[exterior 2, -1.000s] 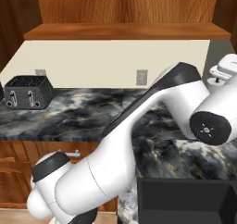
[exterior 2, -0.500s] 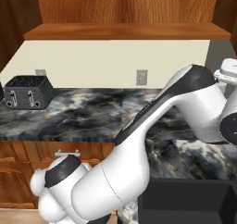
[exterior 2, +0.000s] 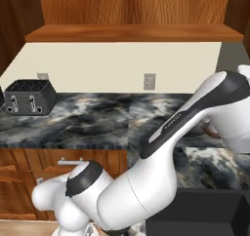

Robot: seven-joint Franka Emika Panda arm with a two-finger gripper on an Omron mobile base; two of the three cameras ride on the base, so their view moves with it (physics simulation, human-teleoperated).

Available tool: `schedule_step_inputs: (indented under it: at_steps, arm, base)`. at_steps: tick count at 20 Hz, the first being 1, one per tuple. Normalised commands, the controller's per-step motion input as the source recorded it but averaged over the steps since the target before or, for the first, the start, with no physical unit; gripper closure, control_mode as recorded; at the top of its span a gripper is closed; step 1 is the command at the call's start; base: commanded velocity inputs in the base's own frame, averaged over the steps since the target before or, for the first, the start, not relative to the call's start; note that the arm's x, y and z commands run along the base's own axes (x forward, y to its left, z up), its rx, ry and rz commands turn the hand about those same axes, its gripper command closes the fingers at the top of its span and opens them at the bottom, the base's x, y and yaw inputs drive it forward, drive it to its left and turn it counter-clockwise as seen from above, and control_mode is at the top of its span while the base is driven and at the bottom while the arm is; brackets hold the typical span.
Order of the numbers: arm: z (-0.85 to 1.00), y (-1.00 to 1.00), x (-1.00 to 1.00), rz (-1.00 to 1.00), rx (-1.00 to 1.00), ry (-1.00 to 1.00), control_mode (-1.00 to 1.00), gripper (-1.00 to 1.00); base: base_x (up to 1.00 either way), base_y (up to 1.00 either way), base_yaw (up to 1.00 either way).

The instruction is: Close all open cabinet doors.

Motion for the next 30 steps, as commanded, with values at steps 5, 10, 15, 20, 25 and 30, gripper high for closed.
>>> schedule_step_inputs:
  at_steps: [5,10,15,20,25,30]
  arm:
    - [-0.09,-0.04,0.33,0.22,0.03,0.04,-1.0,-1.0]
    - [-0.03,0.0,0.44,0.12,0.03,0.0,-1.0,-1.0]
    - [0.0,0.0,0.28,0.0,0.0,0.0,-1.0,-1.0]
    - [0.0,0.0,0.24,0.0,0.0,0.0,-1.0,-1.0]
    - [0.0,0.05,0.23,0.01,0.0,0.0,-1.0,-1.0]
    - [-0.07,0.33,0.12,0.12,0.0,0.0,-1.0,-1.0]
  base:
    - [0.0,0.0,0.0]
    - [0.0,0.0,0.0]
    - [0.0,0.0,0.0]
    - [0.0,0.0,0.0]
    - [0.0,0.0,0.0]
    - [0.0,0.0,0.0]
